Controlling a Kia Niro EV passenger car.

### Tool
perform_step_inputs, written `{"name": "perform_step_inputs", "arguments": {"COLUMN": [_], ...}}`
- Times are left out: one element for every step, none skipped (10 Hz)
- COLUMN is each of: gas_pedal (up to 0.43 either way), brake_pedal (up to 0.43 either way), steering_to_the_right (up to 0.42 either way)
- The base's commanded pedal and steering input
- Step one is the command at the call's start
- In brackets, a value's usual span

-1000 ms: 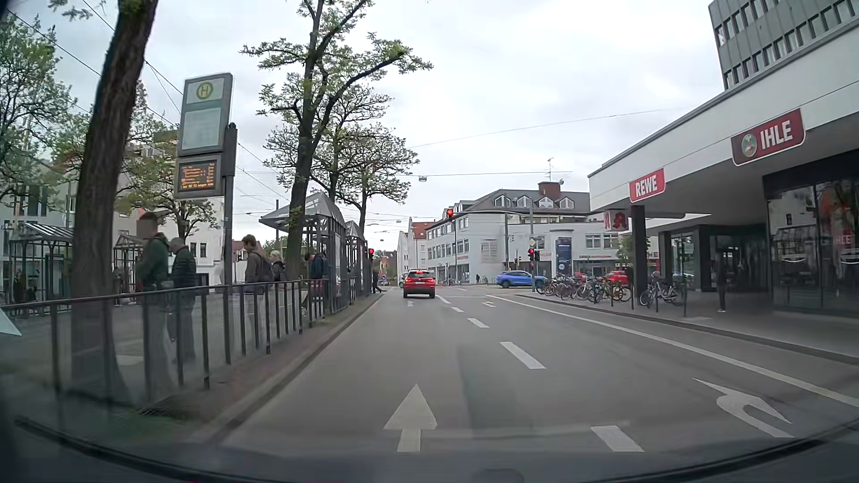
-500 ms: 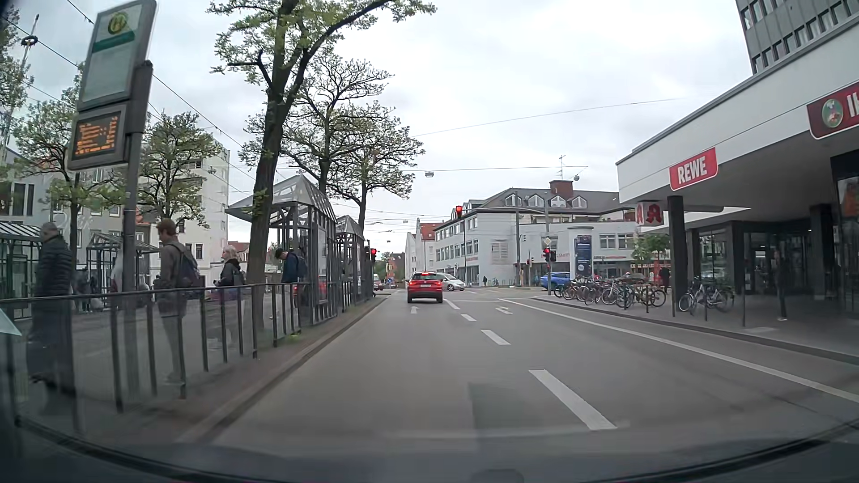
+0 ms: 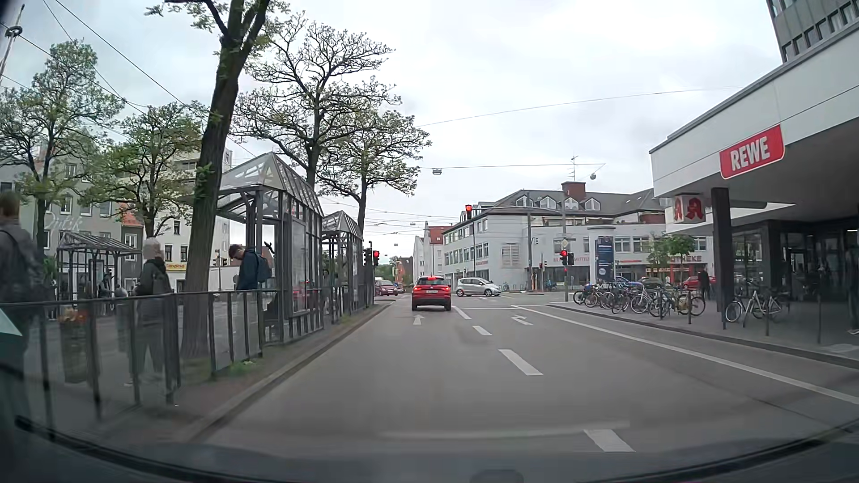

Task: Follow the waypoints while adhering to traffic rules and regulations

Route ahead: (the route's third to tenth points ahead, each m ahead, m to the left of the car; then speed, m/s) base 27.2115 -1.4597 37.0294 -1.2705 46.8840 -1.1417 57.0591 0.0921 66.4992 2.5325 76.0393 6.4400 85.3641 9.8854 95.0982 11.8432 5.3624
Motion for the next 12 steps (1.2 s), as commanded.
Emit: {"name": "perform_step_inputs", "arguments": {"gas_pedal": [0.020,0.020,0.020,0.008,0.000,0.000,0.000,0.000,0.000,0.000,0.000,0.000], "brake_pedal": [0.000,0.000,0.000,0.000,0.000,0.000,0.000,0.000,0.000,0.000,0.000,0.000], "steering_to_the_right": [-0.030,-0.031,-0.032,-0.032,-0.033,-0.032,-0.031,-0.028,-0.025,-0.024,-0.024,-0.024]}}
